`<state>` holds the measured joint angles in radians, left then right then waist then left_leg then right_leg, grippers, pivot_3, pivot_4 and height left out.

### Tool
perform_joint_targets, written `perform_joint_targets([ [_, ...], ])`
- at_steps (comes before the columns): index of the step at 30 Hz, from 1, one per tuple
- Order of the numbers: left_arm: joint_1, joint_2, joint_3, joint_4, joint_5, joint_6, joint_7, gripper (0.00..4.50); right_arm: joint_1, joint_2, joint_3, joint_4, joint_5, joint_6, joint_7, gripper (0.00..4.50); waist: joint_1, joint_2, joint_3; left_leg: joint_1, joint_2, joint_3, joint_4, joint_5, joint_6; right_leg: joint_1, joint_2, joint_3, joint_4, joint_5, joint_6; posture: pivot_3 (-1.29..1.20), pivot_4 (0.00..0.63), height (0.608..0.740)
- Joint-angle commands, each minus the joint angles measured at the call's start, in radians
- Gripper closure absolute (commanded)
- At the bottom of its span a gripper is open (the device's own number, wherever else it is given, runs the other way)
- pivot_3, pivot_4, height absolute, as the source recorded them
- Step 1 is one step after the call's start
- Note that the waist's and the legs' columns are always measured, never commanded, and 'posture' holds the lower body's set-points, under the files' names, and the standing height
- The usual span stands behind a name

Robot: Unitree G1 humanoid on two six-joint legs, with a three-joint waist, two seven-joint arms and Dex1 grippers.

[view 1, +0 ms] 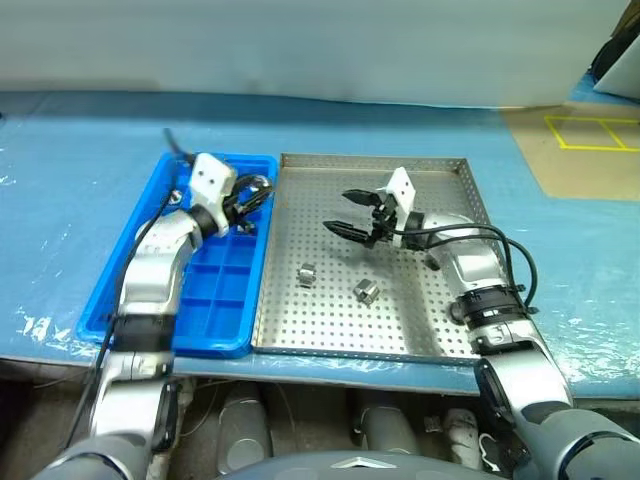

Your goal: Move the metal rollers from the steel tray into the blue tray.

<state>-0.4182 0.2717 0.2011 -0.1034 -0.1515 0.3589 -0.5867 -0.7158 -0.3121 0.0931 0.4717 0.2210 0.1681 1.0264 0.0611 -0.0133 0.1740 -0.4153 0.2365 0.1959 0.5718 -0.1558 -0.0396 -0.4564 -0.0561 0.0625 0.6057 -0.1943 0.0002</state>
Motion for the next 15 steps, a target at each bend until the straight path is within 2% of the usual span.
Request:
perform_joint_targets([
  [1,0.072,-0.055,0.092,-0.246,-0.017,0.004,0.188,2.91,-0.062,0.027,0.013,0.056,0.001,-0.052,0.041,0.00,0.016,0.000,0.000,-0.001,0.002,0.000,0.000,0.000,0.000,0.000,0.000,-0.003,0.000,-0.001,-0.001,0.22,0.150,0.740],
  [4,0.143,-0.096,0.103,-0.341,0.053,-0.008,0.330,2.91,-0.098,0.054,0.027,0.116,-0.011,-0.082,0.068,0.00,0.039,0.000,0.000,-0.002,0.005,-0.001,0.000,0.001,-0.001,0.001,0.000,-0.009,0.001,-0.002,-0.003,0.26,0.150,0.740],
  [8,0.235,-0.169,0.113,-0.369,0.134,0.032,0.518,2.91,-0.128,0.083,0.045,0.174,-0.026,-0.116,0.100,0.00,0.066,0.000,0.000,-0.004,0.004,-0.002,0.000,0.003,0.000,0.002,-0.002,-0.011,0.000,-0.002,-0.003,0.30,0.150,0.740],
  [15,0.276,-0.203,0.097,-0.327,0.156,0.099,0.620,2.91,-0.149,0.106,0.046,0.218,-0.038,-0.142,0.123,0.00,0.098,0.000,0.000,-0.011,0.004,-0.011,0.001,0.006,-0.002,0.001,-0.002,-0.019,0.000,-0.002,-0.003,0.32,0.150,0.740],
])
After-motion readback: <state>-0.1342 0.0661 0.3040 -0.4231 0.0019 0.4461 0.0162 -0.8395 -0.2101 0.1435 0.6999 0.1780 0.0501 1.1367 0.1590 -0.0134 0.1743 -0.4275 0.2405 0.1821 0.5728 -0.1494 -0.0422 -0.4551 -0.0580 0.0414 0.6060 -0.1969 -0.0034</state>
